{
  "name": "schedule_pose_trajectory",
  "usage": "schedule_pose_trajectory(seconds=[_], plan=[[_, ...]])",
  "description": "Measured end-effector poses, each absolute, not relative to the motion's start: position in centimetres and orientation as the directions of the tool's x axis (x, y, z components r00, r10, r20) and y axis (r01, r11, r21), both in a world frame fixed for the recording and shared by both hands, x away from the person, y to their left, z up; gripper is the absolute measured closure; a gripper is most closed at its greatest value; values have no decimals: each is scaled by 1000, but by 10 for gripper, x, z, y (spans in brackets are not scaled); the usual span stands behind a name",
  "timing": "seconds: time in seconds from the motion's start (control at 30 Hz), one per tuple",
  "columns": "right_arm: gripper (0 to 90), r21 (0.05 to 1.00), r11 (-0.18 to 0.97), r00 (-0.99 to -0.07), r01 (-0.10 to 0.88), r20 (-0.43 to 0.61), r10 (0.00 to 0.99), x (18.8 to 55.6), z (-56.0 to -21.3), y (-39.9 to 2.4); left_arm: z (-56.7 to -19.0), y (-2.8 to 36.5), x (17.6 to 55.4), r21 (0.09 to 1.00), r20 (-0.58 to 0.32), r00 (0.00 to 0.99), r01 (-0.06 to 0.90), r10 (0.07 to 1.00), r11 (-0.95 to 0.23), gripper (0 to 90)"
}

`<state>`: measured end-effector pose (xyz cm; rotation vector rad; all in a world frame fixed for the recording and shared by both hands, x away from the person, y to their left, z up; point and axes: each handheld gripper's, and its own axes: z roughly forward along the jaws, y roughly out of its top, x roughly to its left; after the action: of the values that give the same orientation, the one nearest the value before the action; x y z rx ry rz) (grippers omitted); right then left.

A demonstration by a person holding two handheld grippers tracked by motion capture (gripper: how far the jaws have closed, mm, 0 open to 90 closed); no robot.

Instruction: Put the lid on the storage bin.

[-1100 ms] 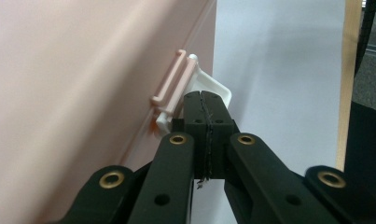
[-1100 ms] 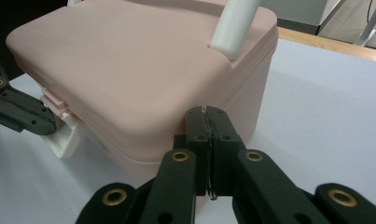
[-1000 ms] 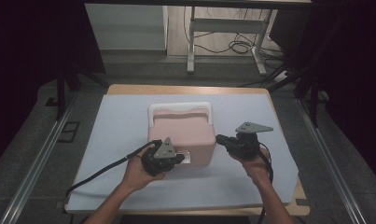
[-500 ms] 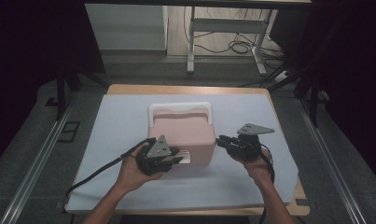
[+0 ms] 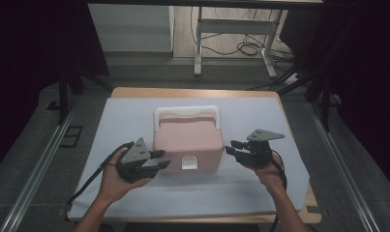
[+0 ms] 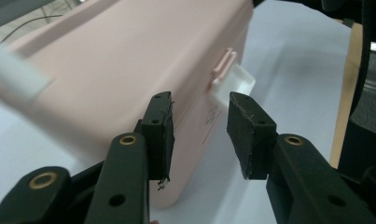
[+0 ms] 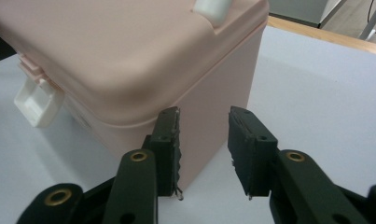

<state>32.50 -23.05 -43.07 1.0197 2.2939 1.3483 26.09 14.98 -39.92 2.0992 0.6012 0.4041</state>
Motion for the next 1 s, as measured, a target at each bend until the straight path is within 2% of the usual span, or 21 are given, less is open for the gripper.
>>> schedule_pose_trajectory(seconds=[0.4,1.0], plan=[[578,845,326,-712,424,88,697,326,-438,-235,-425,187,263,825,6,773,355,635,-440,590],[538,827,317,-680,465,104,726,328,-471,-253,-471,201,282,779,-35,713,459,700,-428,557]])
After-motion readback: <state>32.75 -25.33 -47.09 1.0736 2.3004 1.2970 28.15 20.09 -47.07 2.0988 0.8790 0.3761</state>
